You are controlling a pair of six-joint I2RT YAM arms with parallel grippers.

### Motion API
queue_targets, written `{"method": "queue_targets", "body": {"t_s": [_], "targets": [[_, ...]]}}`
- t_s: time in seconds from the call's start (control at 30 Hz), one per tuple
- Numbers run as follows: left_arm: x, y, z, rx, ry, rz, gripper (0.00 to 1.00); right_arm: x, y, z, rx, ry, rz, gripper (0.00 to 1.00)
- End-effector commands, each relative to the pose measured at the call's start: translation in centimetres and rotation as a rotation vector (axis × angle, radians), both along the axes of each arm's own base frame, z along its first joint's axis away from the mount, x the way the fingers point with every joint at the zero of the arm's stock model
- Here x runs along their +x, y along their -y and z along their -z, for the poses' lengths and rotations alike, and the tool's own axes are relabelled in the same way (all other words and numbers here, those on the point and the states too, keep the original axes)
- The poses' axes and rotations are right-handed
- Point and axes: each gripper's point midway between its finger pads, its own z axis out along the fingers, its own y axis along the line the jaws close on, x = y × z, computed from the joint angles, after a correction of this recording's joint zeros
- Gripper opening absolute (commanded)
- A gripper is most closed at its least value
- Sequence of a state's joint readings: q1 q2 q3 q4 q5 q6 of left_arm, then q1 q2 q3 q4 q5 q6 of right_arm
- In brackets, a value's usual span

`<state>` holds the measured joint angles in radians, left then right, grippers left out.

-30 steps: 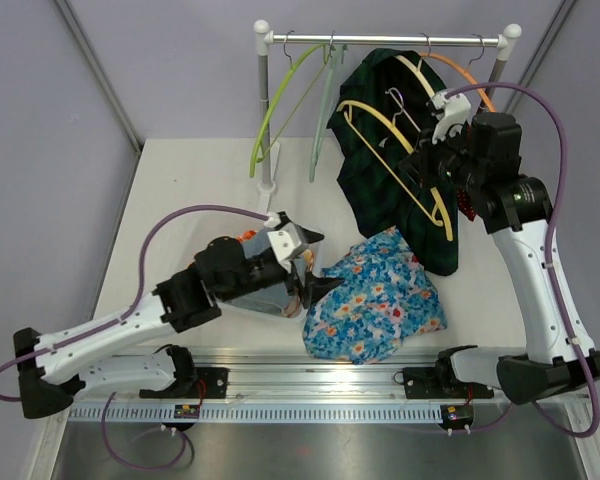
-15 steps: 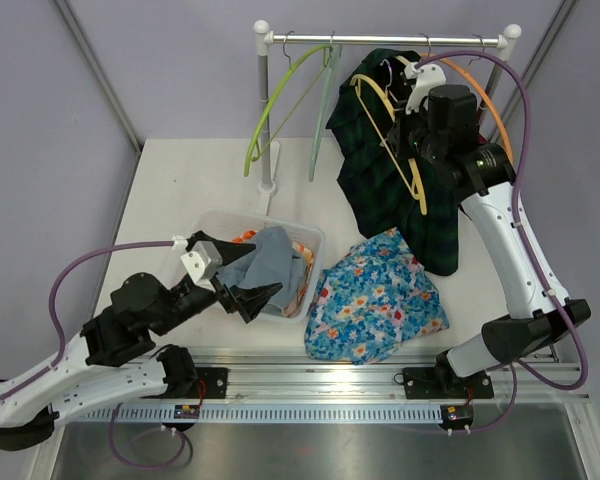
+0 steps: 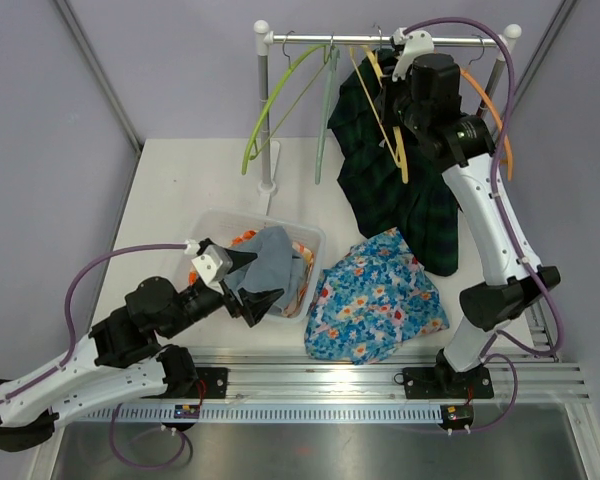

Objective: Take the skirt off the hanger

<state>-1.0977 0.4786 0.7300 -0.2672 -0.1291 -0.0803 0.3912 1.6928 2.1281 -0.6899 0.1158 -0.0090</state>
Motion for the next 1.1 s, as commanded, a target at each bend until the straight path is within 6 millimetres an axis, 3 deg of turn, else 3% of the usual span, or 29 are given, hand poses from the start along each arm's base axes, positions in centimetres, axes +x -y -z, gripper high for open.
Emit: {"method": "queue_targets", "body": {"t_s": [0.0,0.17,0.33,0.43,0.53,0.6,0.63,0.67,0.7,0.73,0.77,0.8,0.83,0.87,0.9,0.93,0.97,1.0,1.03,1.07], "targets": [[0.0,-0.1,-1.0,-0.066,-0.002,-0.014,0.99,1.8,-1.3,-3.8,0.081,0.105,0.016,0.0],[0.0,-0.3,-0.4,-0.073,-0.013,-0.017,0.99,4.1,-2.7,-1.2,0.073,0.058,0.016,0.0],[0.1,-0.1,0.6,-0.045,-0.011,-0.019,0.99,3.8,-4.9,0.9,0.029,0.03,-0.04,0.0],[0.4,0.3,1.0,-0.027,0.007,-0.016,0.99,3.5,-5.3,1.4,0.024,0.023,-0.054,0.07],[0.6,1.1,1.5,0.01,0.038,0.006,0.99,3.1,-4.9,1.4,-0.024,0.036,-0.068,0.23],[0.6,2.0,1.5,0.024,0.065,0.035,0.99,2.7,-4.6,1.3,-0.057,0.044,-0.073,0.44],[0.9,2.9,2.2,0.073,0.088,0.057,0.99,1.9,-3.9,0.2,-0.063,0.064,-0.066,0.51],[0.4,3.9,2.1,0.075,0.118,0.115,0.99,1.5,-3.6,0.6,-0.081,0.059,-0.067,0.59],[0.1,4.6,2.2,0.091,0.142,0.157,0.99,0.2,-2.7,-1.1,-0.101,0.098,-0.073,0.76],[0.0,5.5,2.7,0.133,0.191,0.199,0.99,-0.6,-2.4,-1.4,-0.115,0.107,-0.081,0.83],[0.1,6.7,3.5,0.169,0.203,0.241,0.99,-1.3,-2.2,0.0,-0.149,0.082,-0.103,0.93],[-0.4,7.9,3.4,0.19,0.259,0.313,0.99,-3.5,-1.7,-1.3,-0.188,0.124,-0.161,0.99],[-0.6,8.7,4.4,0.222,0.268,0.356,0.99,-4.5,-1.4,-1.2,-0.215,0.132,-0.189,0.99],[-0.3,10.2,5.4,0.268,0.264,0.395,0.99,-5.4,-1.3,1.4,-0.265,0.084,-0.229,1.0],[-0.9,11.2,6.0,0.289,0.273,0.46,0.99,-7.6,-0.4,0.4,-0.31,0.132,-0.266,1.0],[-0.9,11.9,6.2,0.32,0.308,0.498,0.99,-8.8,-0.4,1.3,-0.341,0.123,-0.318,0.99],[-1.0,13.6,7.5,0.362,0.292,0.563,0.99,-9.6,-0.1,4.1,-0.382,0.073,-0.353,1.0],[-0.8,14.4,7.8,0.379,0.304,0.585,0.99,-10.6,0.2,4.9,-0.447,0.084,-0.4,1.0],[-0.7,15.0,9.1,0.426,0.305,0.614,0.99,-12.9,0.3,4.6,-0.456,0.116,-0.469,0.99],[-0.5,15.6,10.0,0.456,0.296,0.633,0.99,-13.8,0.8,7.7,-0.487,0.053,-0.507,0.99]]}}
